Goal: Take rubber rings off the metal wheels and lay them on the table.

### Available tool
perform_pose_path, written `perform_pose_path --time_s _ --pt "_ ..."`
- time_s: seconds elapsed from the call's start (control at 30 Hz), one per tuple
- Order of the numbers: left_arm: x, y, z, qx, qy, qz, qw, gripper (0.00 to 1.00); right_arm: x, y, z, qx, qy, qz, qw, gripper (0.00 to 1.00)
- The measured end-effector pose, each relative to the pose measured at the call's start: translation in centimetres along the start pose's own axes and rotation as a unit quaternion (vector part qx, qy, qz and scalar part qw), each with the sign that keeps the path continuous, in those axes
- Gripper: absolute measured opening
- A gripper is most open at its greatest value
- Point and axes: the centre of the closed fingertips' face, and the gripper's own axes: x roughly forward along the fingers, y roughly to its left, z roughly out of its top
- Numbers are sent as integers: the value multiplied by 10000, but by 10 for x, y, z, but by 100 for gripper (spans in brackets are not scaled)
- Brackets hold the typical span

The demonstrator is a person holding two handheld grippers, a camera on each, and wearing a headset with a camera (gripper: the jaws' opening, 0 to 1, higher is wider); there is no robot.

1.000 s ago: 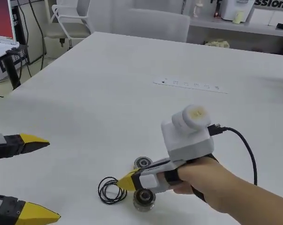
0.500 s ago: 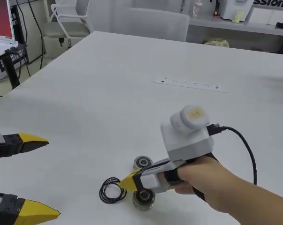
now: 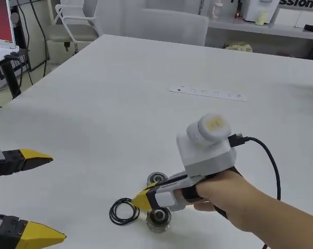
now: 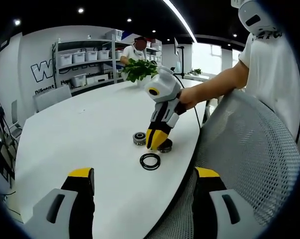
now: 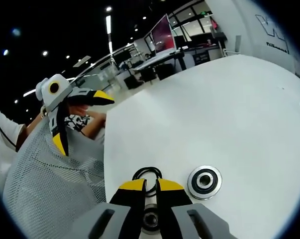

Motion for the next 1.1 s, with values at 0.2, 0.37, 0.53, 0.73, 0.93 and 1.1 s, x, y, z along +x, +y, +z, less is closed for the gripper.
perform_pose_path --time_s 0.2,0.37,0.53,0.73,0.93,1.1 --pt "0 1 -1 -34 -9 5 10000 78 -10 -4 13 -27 -225 -69 9997 5" --pt "0 2 -3 -59 -6 4 10000 78 -19 -5 23 -106 -384 -77 9992 7" --pt "1 -1 -3 -60 -14 -69 10000 79 -28 -5 31 -385 -424 -147 9982 9" --pt "1 -1 -1 -39 -28 -116 9999 81 -43 4 44 -669 -592 -178 9958 14" --pt "0 0 -1 -24 -53 -150 9999 84 -63 12 47 -1075 -744 -297 9910 26" --pt "2 0 -1 -39 -86 -197 9998 86 -80 17 40 -1468 -761 -561 9846 39"
